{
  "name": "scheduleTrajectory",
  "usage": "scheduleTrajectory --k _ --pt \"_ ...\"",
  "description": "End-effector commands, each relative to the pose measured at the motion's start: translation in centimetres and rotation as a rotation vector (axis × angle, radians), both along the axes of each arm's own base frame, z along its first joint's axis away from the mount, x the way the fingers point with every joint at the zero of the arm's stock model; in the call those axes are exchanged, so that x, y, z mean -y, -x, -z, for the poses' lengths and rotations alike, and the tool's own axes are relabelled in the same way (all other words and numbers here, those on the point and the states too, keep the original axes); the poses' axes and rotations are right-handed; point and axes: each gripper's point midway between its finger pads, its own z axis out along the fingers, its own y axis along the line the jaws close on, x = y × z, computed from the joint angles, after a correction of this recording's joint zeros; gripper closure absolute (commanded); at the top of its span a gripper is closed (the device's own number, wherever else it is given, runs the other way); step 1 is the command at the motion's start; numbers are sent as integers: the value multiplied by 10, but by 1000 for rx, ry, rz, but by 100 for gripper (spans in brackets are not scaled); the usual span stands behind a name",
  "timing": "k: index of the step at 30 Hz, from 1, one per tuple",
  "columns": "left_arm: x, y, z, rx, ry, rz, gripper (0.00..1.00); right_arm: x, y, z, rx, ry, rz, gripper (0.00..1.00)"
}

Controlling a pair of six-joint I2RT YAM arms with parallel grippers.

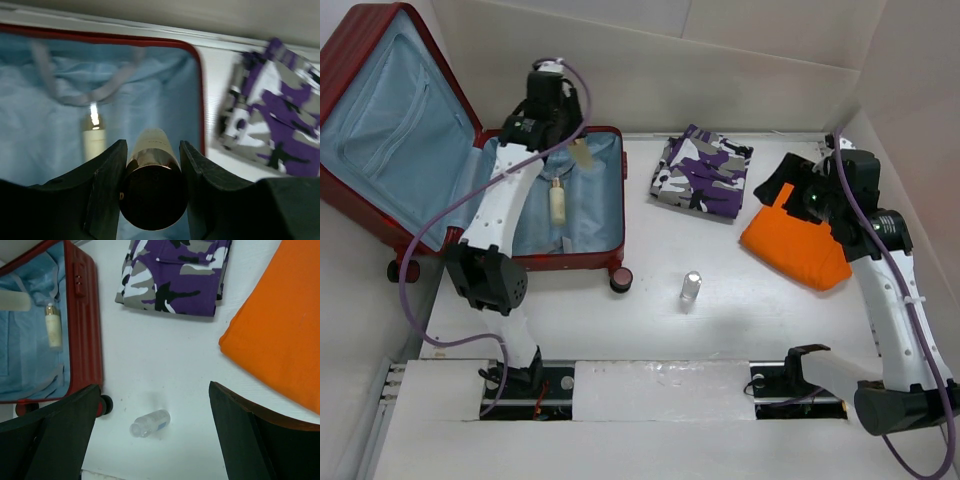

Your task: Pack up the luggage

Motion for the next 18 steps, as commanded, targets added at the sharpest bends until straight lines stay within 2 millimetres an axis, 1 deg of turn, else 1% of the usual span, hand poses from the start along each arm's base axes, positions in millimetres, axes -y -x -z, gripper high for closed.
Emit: scheduleTrajectory --k 1,2,3,4,5,6,7,8,9,10,11,12,13,14,15,17,18 --pt "-53 4 -27 73 21 -145 89 -6 2 -3 38 -16 -35 5" --pt "-76 0 -21 60 25 -199 89 -12 3 -6 45 -31 -55 5" --pt "-91 1 -14 38 23 -244 89 -18 5 1 28 -36 -78 5" --pt "-105 1 -4 17 12 -277 89 -18 6 0 34 -46 -74 5" --pt "-128 1 1 6 15 -337 89 -24 8 7 16 -49 -96 5" --pt "-146 4 9 -15 -8 -390 89 -29 9 5 25 -50 -112 5" --pt "-158 5 14 -27 -9 -427 89 -29 11 8 18 -57 -107 5" --pt "-168 8 24 -51 -14 -449 89 -33 12 12 14 -57 -123 5" --pt "-188 12 30 -72 -17 -490 89 -33 14 9 23 -58 -123 5" --pt "-203 16 31 -77 -46 -546 89 -37 15 14 12 -57 -136 5" --pt "-212 19 47 -113 -68 -576 89 -35 15 18 4 -52 -128 5" --pt "-225 21 56 -139 -87 -612 89 -38 16 18 4 -51 -137 5" --pt "-234 29 65 -178 -108 -653 89 -38 17 13 23 -54 -138 5" --pt "-238 31 72 -203 -113 -661 89 -37 17 18 16 -45 -142 5" --pt "-241 35 77 -223 -129 -675 89 -37 17 18 16 -45 -142 5" --pt "-257 43 93 -275 -168 -725 89 -38 16 20 17 -45 -142 5" --pt "-257 43 93 -275 -168 -725 89 -38 14 18 28 -47 -142 5"
